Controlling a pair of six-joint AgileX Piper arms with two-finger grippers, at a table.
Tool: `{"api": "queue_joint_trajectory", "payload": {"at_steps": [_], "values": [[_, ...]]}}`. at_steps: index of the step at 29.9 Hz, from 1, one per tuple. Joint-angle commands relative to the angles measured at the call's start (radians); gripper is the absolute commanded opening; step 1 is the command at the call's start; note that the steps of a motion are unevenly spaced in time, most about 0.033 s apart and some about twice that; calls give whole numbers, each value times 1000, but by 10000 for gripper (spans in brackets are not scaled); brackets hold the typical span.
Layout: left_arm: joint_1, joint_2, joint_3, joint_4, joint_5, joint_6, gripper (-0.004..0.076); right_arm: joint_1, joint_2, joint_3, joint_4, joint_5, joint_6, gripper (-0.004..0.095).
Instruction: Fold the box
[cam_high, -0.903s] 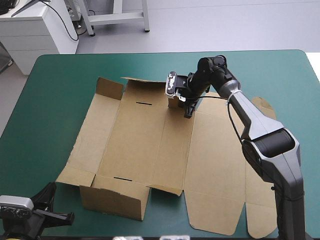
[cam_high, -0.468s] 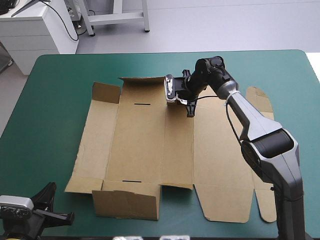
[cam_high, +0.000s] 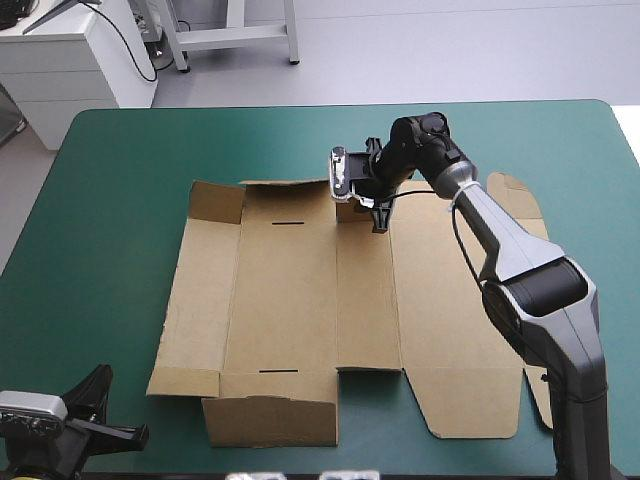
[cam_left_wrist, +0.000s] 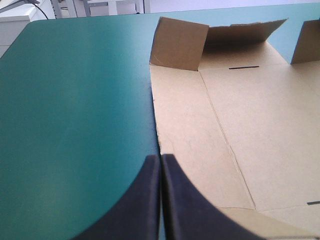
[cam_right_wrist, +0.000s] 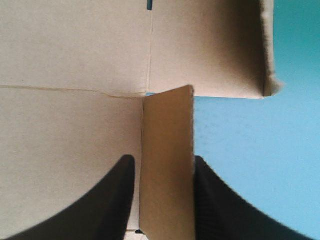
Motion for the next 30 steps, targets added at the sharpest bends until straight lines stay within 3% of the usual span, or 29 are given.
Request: {"api": "queue_joint_trajectory", "payload": {"at_steps": [1,5,9,11,15,18,20,25,30], "values": [[-4,-7,-33,-9,-75,-8,-8,-7,-76,-36,-30,-61,22,518],[-4,-7,-33,-9,-75,-6,-8,-7,-113,-66,-103,-87,152,522],[-4,-7,-33,-9,-75,-4,-8,-7,-154,-122,-165,-53,440,446],[-4,-7,-33,-9,-75,-4,-8,-9,-169,-134,-221,-15,561,332],[-4,-7,-33,-9,-75,-4,-8,-10,-185,-135,-311,99,738,-26],[-4,-7,-33,-9,-75,-4,-8,-18,-187,-127,-380,135,1007,-1],[-4,-7,-33,-9,-75,-4,-8,-38,-192,-123,-380,135,1103,-1],[-4,5,-56,-13,-75,-8,-8,-83,-271,-74,-277,135,1156,-2],[-4,93,-111,-13,-75,-15,-8,-125,-440,110,-297,135,1189,-2]]}}
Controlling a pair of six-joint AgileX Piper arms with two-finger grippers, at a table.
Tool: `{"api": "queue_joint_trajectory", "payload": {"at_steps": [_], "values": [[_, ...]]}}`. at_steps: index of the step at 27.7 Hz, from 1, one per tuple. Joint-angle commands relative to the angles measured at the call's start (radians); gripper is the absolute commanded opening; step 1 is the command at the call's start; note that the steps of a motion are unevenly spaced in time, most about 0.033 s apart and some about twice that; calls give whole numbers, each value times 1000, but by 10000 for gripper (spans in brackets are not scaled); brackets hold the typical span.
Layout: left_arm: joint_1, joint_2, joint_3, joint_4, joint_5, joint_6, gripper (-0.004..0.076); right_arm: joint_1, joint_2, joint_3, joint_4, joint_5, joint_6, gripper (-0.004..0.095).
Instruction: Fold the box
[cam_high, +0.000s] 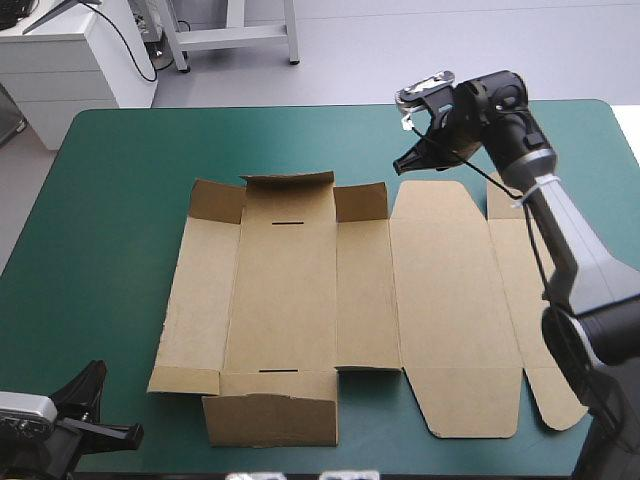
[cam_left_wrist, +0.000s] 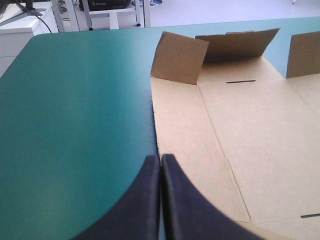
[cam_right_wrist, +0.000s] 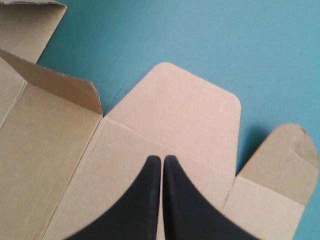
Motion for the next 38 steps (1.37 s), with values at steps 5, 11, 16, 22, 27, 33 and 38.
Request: {"api": "queue_joint_trajectory", "payload": {"at_steps": [5,11,16,22,27,33,38], "values": [[-4,221,-120,-2,-112,-12,-8,-93,-368,354,3,-49,29,-1],[-4,451,-229,-2,-171,-12,-8,-136,-659,688,3,-153,63,-2],[-4,678,-363,29,-104,-5,-8,-136,-882,902,9,-216,75,-1],[-2,932,-494,127,21,-5,-8,-136,-1057,1031,23,-229,111,-2],[43,1088,-559,154,127,-5,-1,-136,-1133,1090,74,-187,111,-2],[301,1233,-570,-160,233,183,-1,-136,-1211,1148,92,-155,128,-2],[445,1463,-575,-498,485,441,-1,-136,-1331,1202,175,-133,159,-2]]}}
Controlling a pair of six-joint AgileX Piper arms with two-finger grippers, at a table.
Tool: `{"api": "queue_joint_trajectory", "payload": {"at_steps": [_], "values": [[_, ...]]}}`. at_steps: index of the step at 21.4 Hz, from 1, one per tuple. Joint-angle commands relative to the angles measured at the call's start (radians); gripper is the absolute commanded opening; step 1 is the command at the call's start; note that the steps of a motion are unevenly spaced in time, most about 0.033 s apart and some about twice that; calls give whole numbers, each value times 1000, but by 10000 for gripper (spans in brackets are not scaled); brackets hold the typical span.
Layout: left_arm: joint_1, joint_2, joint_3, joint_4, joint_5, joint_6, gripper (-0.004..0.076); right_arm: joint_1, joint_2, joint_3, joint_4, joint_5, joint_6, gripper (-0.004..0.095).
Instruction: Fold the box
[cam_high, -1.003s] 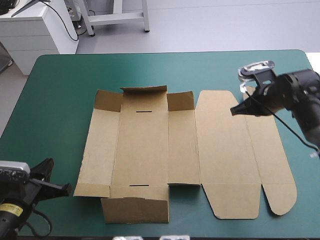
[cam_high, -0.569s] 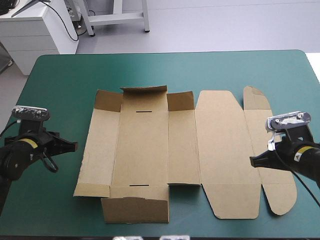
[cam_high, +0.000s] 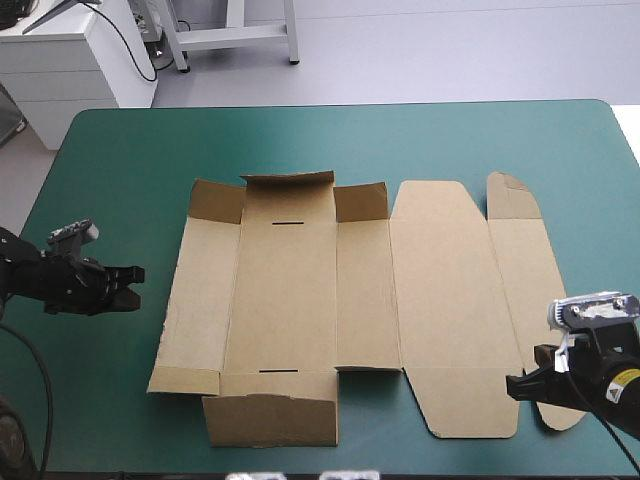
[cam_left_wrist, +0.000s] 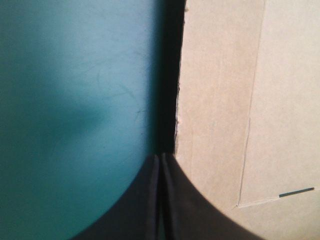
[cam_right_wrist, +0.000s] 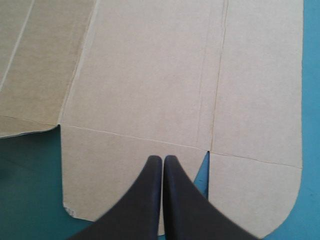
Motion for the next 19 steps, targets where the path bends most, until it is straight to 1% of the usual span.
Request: {"api": "queue_joint_trajectory", "payload": {"at_steps": [1,2,4,7,8,9,10,11,13,15,19], "values": [[6,66,-31,-69,102,58,-1,-5,-43,-6,61,-32,3,-2],[6,96,-31,-55,102,3,-1,-5,-70,10,91,-11,3,-2],[6,106,-31,-41,100,3,-1,-5,-105,33,103,8,1,-2],[6,125,-31,-39,68,13,1,-5,-128,43,97,23,-1,-2],[6,133,-31,-39,66,30,19,-5,-128,47,97,31,-1,-2],[0,138,-31,-50,70,54,71,-5,-128,51,95,37,-1,-2],[-12,143,-31,-50,68,59,143,-5,-128,51,95,40,-1,-2],[-24,148,-31,-48,68,59,250,-5,-128,51,95,42,-1,-2],[-36,150,-31,-35,72,59,380,-5,-128,51,95,49,-1,-2],[-51,152,-31,-40,79,5,509,-5,-128,51,95,55,-1,-2],[-79,152,-31,-89,101,-19,512,-5,-128,51,95,55,-1,-2]]}}
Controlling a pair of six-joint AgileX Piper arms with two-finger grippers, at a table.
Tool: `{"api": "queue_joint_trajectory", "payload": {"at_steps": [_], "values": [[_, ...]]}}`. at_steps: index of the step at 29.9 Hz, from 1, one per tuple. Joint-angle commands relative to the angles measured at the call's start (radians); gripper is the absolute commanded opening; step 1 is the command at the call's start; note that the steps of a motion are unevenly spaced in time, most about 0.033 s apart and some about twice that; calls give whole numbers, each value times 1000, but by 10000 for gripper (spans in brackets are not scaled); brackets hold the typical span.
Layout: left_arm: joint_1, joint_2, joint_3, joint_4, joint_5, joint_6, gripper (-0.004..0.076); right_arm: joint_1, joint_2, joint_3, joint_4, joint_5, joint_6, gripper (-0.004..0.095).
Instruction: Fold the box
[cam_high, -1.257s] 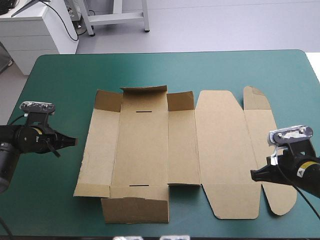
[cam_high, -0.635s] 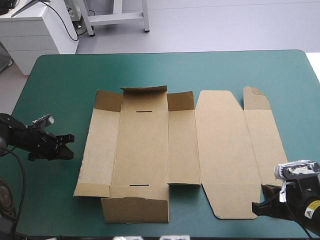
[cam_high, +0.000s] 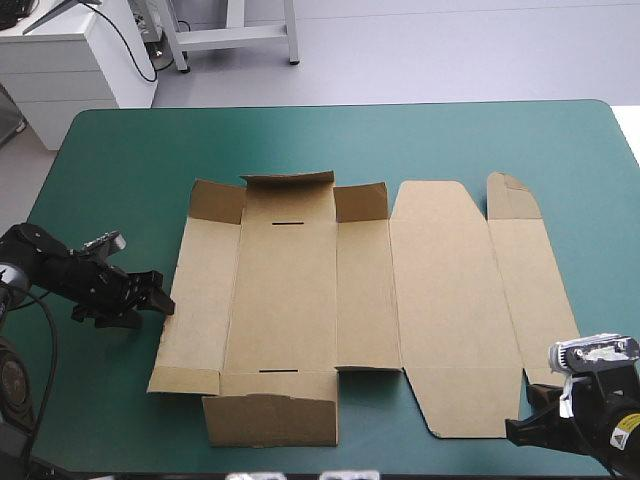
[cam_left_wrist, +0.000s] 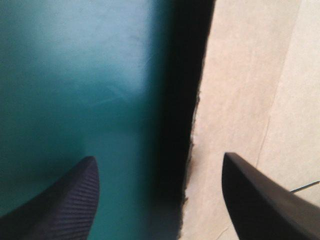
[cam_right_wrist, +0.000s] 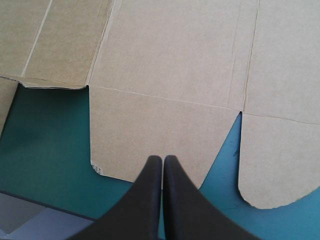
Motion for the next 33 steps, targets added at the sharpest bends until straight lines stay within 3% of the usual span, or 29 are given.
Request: {"api": "queue_joint_trajectory", "payload": {"at_steps": [1,7,19,22,26,33], "values": [[-34,-33,-29,-101,96,-20,512,-4,10,-23,8,-41,-5,-2],[-135,-29,-29,-124,59,-38,512,-4,10,-23,8,-43,-5,-2],[-243,-29,-29,-162,96,-85,502,-4,10,-23,8,-51,-5,-2],[-243,-29,-29,-162,96,-121,372,-4,10,-23,8,-56,-3,-2],[-243,-29,-29,-162,96,-137,15,-4,10,-23,8,-55,2,-2],[-243,-29,-9,-226,96,-173,-8,-4,10,-23,8,-69,11,-2]]}}
